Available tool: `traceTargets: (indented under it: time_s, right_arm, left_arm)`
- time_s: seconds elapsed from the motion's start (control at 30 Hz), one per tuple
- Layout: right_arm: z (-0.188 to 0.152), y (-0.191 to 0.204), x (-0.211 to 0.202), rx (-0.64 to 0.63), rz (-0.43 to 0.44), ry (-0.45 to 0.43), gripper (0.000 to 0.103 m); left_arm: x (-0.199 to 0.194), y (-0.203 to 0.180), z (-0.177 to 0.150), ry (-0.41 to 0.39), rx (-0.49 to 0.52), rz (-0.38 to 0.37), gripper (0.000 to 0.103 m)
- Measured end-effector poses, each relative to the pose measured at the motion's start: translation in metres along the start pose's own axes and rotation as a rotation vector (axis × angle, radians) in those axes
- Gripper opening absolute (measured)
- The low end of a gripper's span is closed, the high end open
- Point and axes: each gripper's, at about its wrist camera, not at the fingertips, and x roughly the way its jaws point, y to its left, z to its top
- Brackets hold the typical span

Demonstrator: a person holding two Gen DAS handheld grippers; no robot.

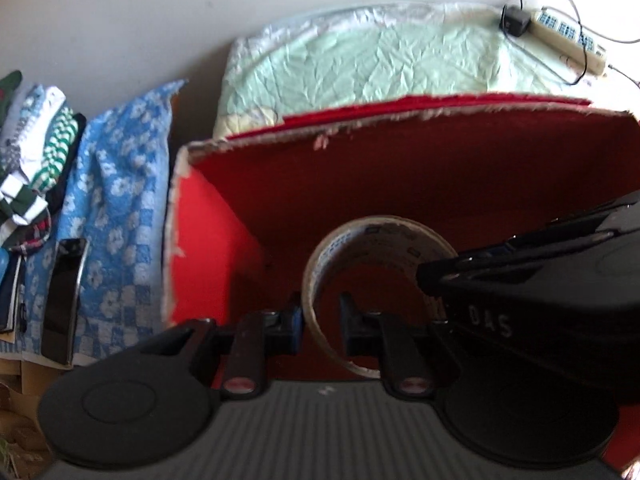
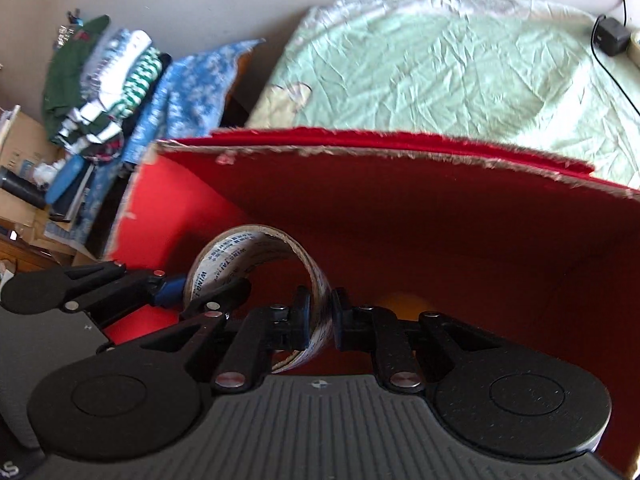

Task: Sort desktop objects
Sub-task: 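Lift the tape roll, tipping out pine cones, and carry it over the box, then lower the tape roll into the red box and open the right gripper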

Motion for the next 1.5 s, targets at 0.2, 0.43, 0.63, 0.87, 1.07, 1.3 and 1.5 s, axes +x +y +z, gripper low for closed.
traceTargets:
  time_s: [0.2, 0.43, 0.63, 0.87, 1.07, 1.3, 1.5]
  right_arm:
    - [0.005, -0.012, 0.015, 0.075, -0.011, 0.019, 0.01]
    - [0.01, -0.019, 0.02, 0.14, -0.004, -0.029, 0.014]
    - [0.011, -0.023, 0.014, 0.152, 0.034, -0.043, 0.029]
    - [0.008, -0.023, -0.016, 0.132, 0.064, -0.124, 0.033]
    - [-0.005, -0.026, -0.041, 0.183, 0.134, -0.123, 0.034]
    - [-0.032, -0.024, -0.08, 0.235, 0.243, -0.191, 0.034]
    - [-0.083, -0.005, -0.135, 0.097, 0.353, -0.35, 0.035]
  left_arm:
    - [0.014, 0.001, 0.009, 0.101, -0.014, -0.033, 0.031]
    - [0.018, 0.001, 0.014, 0.102, -0.011, -0.061, 0.052]
    - [0.014, 0.002, 0.01, 0.068, -0.005, -0.089, 0.058]
    - [-0.014, 0.003, -0.001, -0.054, 0.02, -0.152, 0.072]
    - [-0.063, 0.012, -0.02, -0.155, 0.02, -0.223, 0.078]
    - [-0.132, 0.023, -0.066, -0.342, 0.06, -0.246, 0.089]
    - [-0.168, 0.037, -0.137, -0.475, 0.042, -0.243, 0.1]
